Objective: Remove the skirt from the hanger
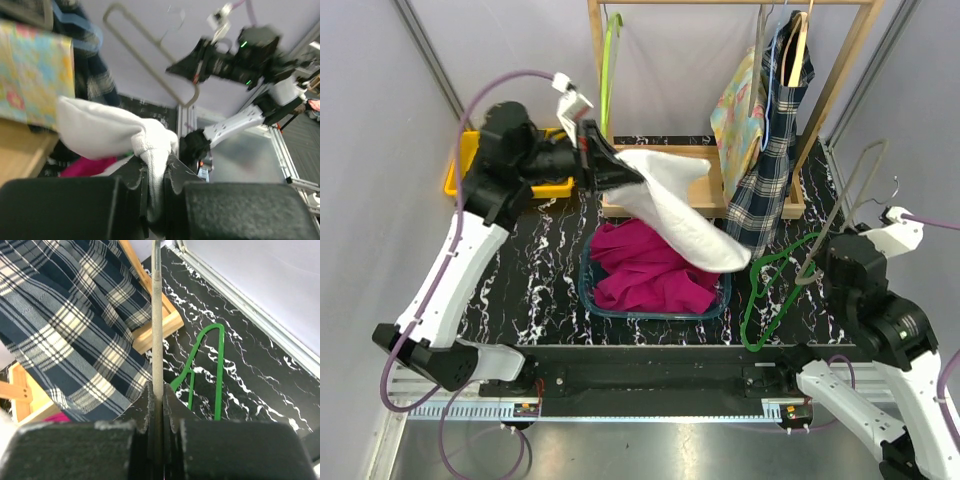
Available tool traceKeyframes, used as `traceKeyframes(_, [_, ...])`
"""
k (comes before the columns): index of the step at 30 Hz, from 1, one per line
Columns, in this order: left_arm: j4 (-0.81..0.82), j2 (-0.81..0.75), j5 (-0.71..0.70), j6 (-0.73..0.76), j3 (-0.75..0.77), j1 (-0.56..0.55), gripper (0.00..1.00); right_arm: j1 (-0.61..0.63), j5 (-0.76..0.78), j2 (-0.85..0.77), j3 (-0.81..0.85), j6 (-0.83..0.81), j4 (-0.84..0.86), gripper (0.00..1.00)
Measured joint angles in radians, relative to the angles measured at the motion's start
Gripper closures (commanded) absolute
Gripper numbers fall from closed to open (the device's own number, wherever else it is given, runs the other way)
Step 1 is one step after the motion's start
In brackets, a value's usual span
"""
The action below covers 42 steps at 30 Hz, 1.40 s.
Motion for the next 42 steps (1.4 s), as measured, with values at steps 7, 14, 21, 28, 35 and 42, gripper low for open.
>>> traceKeyframes(7, [-0.173,0.021,-0.122,0.303,-0.204,-0.06,0.98,0.0,0.051,0.106,-0.067,-0.029,0.129,0.86])
traceKeyframes(14, [-0.381,0.011,-0.273,0.571,-0.368,-0.128,0.36,-0.026,0.068,0.274,-0.12,-0.063,0.235,0.76])
traceKeyframes(21, [-0.503,-0.062,-0.383,0.694,-0.401,-0.172,0.01,-0.082,0.046,0.267,-0.139,-0.063,0.257,0.64])
traceKeyframes(28, [-0.55,-0.127,-0.475,0.725,-0.284,-0.173,0.01,-0.092,0.008,0.233,-0.067,-0.073,0.25,0.58])
traceKeyframes(35, [-0.535,-0.251,-0.518,0.727,-0.148,-0.173,0.01,-0.093,-0.043,0.431,0.41,-0.206,0.384,0.55])
traceKeyframes(42, [-0.533,-0.362,-0.545,0.716,-0.165,-0.173,0.01,-0.106,-0.086,0.761,0.856,-0.335,0.483,0.54])
